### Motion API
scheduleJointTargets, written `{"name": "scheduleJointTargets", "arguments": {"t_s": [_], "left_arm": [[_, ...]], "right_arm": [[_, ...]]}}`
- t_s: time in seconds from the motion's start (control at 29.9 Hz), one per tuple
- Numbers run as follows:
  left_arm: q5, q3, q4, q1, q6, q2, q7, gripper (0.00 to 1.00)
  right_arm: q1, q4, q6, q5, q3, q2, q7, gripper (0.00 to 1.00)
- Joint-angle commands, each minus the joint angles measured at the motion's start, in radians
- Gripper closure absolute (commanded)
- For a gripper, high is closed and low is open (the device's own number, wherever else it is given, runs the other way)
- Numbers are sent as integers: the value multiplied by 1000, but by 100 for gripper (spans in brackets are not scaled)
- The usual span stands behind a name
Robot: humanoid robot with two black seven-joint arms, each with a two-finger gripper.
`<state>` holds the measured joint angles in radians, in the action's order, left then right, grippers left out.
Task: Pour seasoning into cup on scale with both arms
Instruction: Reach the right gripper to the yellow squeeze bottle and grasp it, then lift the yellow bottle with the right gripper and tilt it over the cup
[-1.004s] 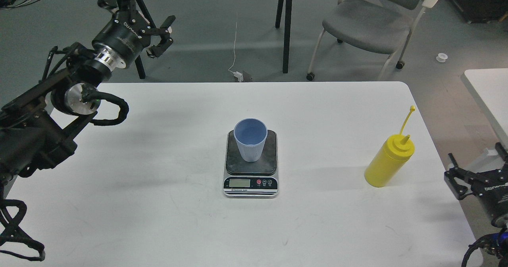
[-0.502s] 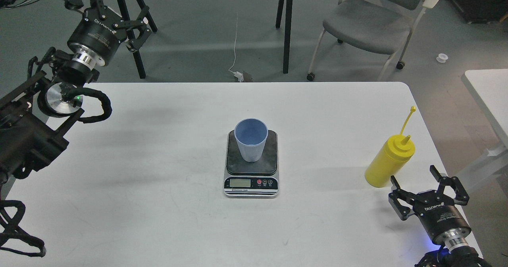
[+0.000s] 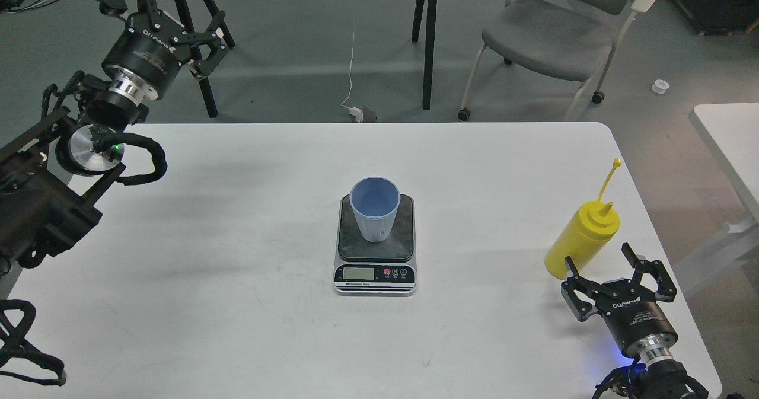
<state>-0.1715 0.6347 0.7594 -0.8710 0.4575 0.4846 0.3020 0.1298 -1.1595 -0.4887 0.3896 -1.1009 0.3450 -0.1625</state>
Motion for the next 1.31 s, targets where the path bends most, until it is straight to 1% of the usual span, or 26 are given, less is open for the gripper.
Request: {"name": "scheduleJointTargets", "arguments": {"t_s": [0.0,0.1,0.4,0.54,0.64,0.67,0.8,0.87,0.97,1.07,1.17,1.27], "left_arm": [[1,-1,1,4,0,2,-1,1],[1,-1,4,3,-2,2,-1,1],[1,-1,12,4,-6,17,-1,1],[1,-3,12,6,-8,29,-1,1],[1,-3,12,6,-10,31,-1,1],[1,-3,14,6,-10,31,-1,1],[1,-3,14,6,-13,29,-1,1],[1,-4,14,6,-13,29,-1,1],[1,-3,14,6,-13,31,-1,1],[1,-3,14,6,-11,35,-1,1],[1,-4,17,7,-11,46,-1,1],[4,-4,17,21,-14,51,0,1]], "right_arm": [[-15,3,0,0,-1,-1,-2,1],[-22,17,0,0,1,-6,-3,1],[-84,107,0,-24,-1,-81,-11,3],[-114,138,0,-35,1,-112,-12,6],[-121,144,0,-69,-8,-126,-35,12],[-125,147,0,-81,-7,-127,-49,17],[-144,146,0,-101,-4,-132,-83,41],[-151,147,0,-101,-10,-147,-98,48],[-159,141,0,-101,-23,-153,-106,52],[-162,126,0,-104,-60,-135,-106,56],[-186,54,0,-141,-106,-54,-108,57],[-243,-17,0,-257,-135,5,-109,57]]}}
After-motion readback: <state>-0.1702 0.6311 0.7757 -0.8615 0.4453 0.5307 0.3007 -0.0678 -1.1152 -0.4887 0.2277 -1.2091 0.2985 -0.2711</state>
